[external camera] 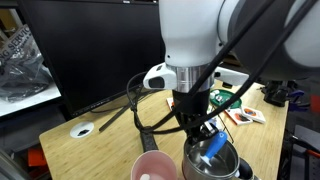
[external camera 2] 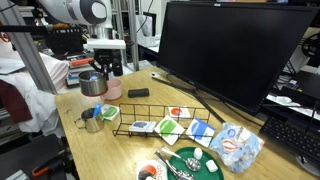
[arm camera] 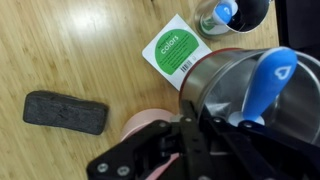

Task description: Move the silver bowl to the edge on the desk

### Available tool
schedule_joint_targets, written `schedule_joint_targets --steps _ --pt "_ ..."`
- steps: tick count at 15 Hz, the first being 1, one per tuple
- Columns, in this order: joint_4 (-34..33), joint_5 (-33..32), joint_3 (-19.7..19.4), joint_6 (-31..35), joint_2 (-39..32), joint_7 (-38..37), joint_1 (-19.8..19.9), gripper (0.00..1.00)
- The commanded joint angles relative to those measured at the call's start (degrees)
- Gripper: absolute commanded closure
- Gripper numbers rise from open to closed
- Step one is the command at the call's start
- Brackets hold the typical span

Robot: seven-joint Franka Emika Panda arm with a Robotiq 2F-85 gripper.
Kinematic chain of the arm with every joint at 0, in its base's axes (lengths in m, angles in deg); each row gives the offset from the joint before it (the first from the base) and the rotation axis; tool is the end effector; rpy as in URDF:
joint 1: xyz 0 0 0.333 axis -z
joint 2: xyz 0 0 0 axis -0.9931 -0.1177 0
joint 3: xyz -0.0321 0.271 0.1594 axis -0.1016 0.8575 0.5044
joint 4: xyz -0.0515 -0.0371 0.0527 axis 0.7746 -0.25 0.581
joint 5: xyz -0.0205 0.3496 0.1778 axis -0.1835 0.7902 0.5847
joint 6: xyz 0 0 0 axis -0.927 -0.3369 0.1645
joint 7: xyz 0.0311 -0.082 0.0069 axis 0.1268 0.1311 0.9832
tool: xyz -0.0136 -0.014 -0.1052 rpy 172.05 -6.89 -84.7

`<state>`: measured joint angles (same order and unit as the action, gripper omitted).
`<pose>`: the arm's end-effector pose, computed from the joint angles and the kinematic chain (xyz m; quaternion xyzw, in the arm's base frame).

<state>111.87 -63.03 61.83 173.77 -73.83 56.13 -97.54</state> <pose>0.4712 0.3081 0.3025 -0.7767 -0.6260 0.0692 0.0071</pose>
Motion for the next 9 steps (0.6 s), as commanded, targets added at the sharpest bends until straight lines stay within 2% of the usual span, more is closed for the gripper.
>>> schedule_joint_targets --steps 1,5,9 --pt "0.44 1.04 1.7 -0.27 -1.46 4.99 -0.9 0.98" --pt "3.25 2.02 3.98 1.01 -3.15 7.48 -2.14 0.98" --pt "6.67 5.73 5.12 8.47 -3.6 9.91 -1.1 0.98"
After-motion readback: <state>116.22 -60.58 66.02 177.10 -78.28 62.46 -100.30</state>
